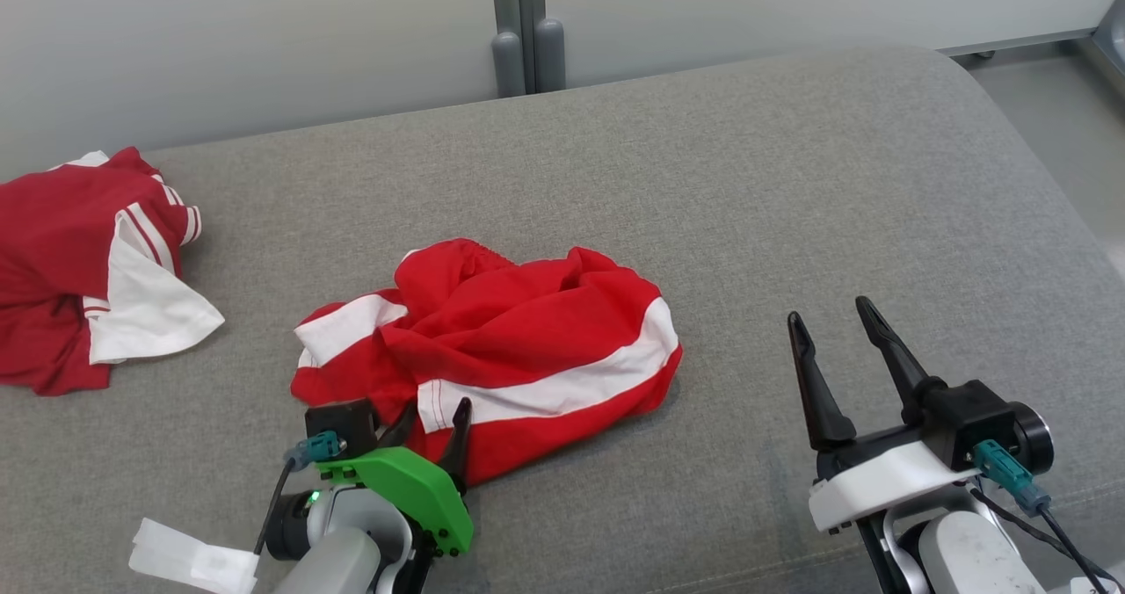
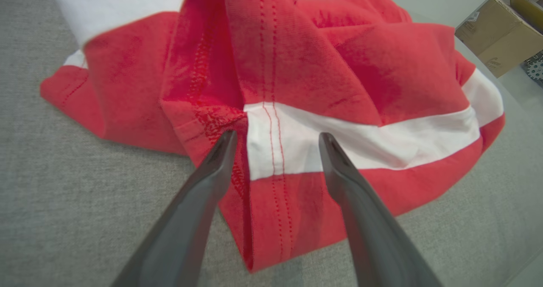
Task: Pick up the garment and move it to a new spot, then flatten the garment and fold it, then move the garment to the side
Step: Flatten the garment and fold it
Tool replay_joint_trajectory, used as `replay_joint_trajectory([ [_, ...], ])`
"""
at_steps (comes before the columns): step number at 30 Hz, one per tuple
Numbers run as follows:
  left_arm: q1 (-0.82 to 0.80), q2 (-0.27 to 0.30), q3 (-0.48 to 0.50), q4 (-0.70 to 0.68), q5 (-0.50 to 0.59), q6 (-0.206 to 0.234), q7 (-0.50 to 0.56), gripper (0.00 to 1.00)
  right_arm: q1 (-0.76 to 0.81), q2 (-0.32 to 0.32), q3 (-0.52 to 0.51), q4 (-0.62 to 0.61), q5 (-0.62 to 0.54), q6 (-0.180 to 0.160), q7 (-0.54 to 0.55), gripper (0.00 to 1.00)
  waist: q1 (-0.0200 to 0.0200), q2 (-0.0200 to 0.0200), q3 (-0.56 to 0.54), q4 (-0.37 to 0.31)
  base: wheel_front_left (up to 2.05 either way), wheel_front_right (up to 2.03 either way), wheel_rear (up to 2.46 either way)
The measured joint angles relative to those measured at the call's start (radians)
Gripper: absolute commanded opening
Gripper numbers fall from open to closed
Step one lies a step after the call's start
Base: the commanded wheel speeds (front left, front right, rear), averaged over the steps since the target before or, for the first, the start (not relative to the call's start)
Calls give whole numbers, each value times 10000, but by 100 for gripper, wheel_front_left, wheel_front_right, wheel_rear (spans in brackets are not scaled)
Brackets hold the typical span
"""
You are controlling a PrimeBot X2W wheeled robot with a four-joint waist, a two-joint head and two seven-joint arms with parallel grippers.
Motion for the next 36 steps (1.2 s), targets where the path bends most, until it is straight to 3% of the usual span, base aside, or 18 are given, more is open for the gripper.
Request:
replay_joint_trajectory([
  [6,-199,-10,15,244,-54,-2,2,100,-3,-58,-46,-12,-10,-2,0,100,0,0,121,-63,0,0,0],
  [7,-219,-8,10,288,-59,-2,4,91,-4,-63,-48,-15,-10,-2,0,100,0,0,130,-62,0,0,0],
  [10,-295,-10,-23,274,-109,-21,46,42,-5,-67,-79,-38,-12,-2,0,100,0,0,155,-48,0,0,0],
  [11,-308,-10,-50,267,-111,-52,48,32,-5,-67,-98,-38,-12,-2,0,100,0,0,163,-38,0,0,0],
  [12,-319,-8,-111,247,-125,-111,67,29,-5,-67,-140,-44,-12,-10,0,100,0,0,169,-19,0,0,0],
  [15,-371,-17,-320,207,-236,-280,146,0,-5,-71,-244,-56,-12,-90,0,100,0,0,180,77,0,0,0],
  [29,-593,-15,-604,-299,-594,-546,-230,0,0,-90,-431,-58,-10,-100,0,100,0,0,98,577,0,0,0],
  [34,-642,-23,-167,-629,-593,-548,-500,0,9,-328,-669,38,25,-75,0,100,0,0,68,909,0,0,0],
  [36,-625,-12,94,-738,-623,-523,-591,0,23,-412,-646,196,128,82,0,100,0,0,50,1077,0,0,0],
])
